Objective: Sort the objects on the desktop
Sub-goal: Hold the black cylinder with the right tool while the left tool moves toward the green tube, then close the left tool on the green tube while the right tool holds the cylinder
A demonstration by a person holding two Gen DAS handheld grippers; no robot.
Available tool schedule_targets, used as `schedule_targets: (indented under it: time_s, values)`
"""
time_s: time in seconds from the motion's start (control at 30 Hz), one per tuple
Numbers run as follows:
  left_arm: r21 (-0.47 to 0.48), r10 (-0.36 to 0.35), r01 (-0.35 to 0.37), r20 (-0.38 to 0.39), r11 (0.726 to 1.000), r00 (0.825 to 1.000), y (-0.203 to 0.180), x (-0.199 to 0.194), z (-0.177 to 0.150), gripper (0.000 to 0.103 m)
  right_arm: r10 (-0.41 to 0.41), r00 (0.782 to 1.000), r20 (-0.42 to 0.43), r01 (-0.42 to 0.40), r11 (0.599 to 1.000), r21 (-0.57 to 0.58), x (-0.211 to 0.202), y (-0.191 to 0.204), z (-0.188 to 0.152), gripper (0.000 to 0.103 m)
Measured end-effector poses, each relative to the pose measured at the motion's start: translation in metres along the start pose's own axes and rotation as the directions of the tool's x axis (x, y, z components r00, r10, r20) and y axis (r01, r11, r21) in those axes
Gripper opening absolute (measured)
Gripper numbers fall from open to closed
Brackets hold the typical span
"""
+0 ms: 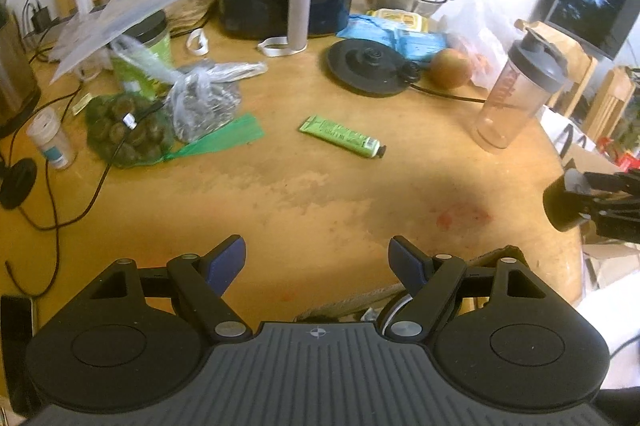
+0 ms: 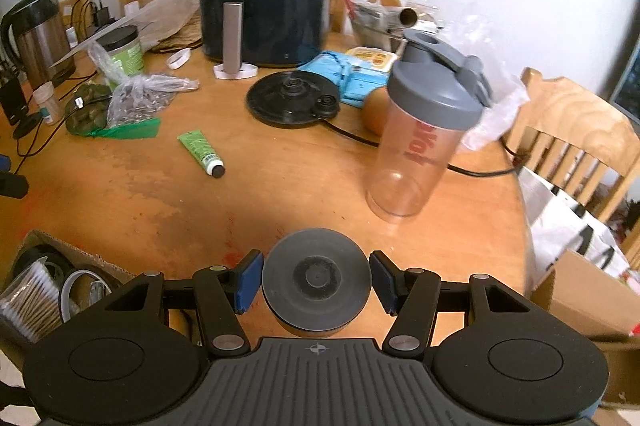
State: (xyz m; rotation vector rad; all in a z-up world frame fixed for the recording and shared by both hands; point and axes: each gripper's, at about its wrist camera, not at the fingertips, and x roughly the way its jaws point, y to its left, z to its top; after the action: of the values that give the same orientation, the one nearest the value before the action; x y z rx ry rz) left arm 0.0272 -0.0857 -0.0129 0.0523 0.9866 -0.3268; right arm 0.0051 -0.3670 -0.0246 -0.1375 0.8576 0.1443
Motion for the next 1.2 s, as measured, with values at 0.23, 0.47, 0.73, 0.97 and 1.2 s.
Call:
schedule_targets:
  time_s: [0.23,0.47,0.73,0.97,1.2]
  values:
    - [0.027,-0.008,0.008,-0.005,1.000,1.000,-0.006,0.013,0.013,0.079,-0.018,1.000,-0.015,0.019,0.999,0.046,-0.005,-0.008,-0.009,0.061]
    - [0.056,0.000,0.001,-0.022,0.998,1.000,-0.014,0.033,0.025,0.079,-0.024,0.999,-0.041,0.027,0.997,0.074,-0.004,-0.016,-0.019,0.061]
    - [0.071,0.014,-0.011,-0.051,0.997,0.999,-0.022,0.059,0.040,0.079,-0.033,0.997,-0.073,0.040,0.994,0.101,-0.006,-0.026,-0.029,0.061]
    - [0.082,0.018,-0.012,-0.072,0.997,0.997,-0.028,0.080,0.055,0.079,-0.040,0.995,-0.095,0.052,0.991,0.125,-0.005,-0.034,-0.036,0.061]
    - [0.088,0.020,-0.011,-0.102,0.996,0.995,-0.035,0.104,0.065,0.079,-0.043,0.993,-0.107,0.058,0.987,0.149,-0.005,-0.040,-0.039,0.061]
